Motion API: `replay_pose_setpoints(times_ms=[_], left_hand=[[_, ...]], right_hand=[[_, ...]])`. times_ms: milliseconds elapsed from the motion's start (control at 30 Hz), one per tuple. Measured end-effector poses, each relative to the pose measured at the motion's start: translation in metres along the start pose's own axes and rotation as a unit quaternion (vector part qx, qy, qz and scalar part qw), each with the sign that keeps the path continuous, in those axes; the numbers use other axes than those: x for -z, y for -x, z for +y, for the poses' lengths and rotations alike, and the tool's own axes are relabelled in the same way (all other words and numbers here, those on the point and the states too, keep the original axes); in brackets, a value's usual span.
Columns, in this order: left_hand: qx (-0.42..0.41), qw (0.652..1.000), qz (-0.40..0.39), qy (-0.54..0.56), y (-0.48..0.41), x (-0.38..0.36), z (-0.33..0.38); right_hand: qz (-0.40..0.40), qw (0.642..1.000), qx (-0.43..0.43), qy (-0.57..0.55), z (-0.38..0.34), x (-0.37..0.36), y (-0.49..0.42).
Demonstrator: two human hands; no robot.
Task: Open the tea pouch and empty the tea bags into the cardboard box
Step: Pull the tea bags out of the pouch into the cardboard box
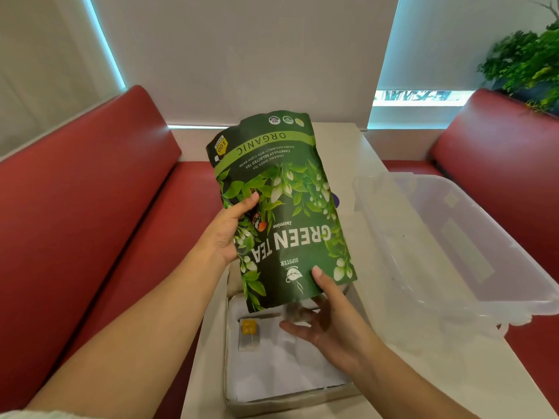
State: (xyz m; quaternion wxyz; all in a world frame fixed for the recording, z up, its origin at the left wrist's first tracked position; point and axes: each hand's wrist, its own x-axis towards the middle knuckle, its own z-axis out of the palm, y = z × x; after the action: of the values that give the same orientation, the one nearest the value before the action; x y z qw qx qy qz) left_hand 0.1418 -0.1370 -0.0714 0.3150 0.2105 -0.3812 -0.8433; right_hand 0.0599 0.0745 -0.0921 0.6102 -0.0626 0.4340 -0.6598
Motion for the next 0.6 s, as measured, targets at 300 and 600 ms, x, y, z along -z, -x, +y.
replay_pose_setpoints(times_ms=[300, 600], left_hand=[[0.045, 0.994, 0.074, -0.061, 0.001, 0.007, -0.015], [0.116, 0.979, 0.144, -0.086, -0.006, 0.032, -0.033]], right_hand=[[0.034, 0.995, -0.026, -0.091, 0.010, -0.009, 0.000], [-0.035, 0.989, -0.073, 0.122, 0.006, 0.022, -0.006]])
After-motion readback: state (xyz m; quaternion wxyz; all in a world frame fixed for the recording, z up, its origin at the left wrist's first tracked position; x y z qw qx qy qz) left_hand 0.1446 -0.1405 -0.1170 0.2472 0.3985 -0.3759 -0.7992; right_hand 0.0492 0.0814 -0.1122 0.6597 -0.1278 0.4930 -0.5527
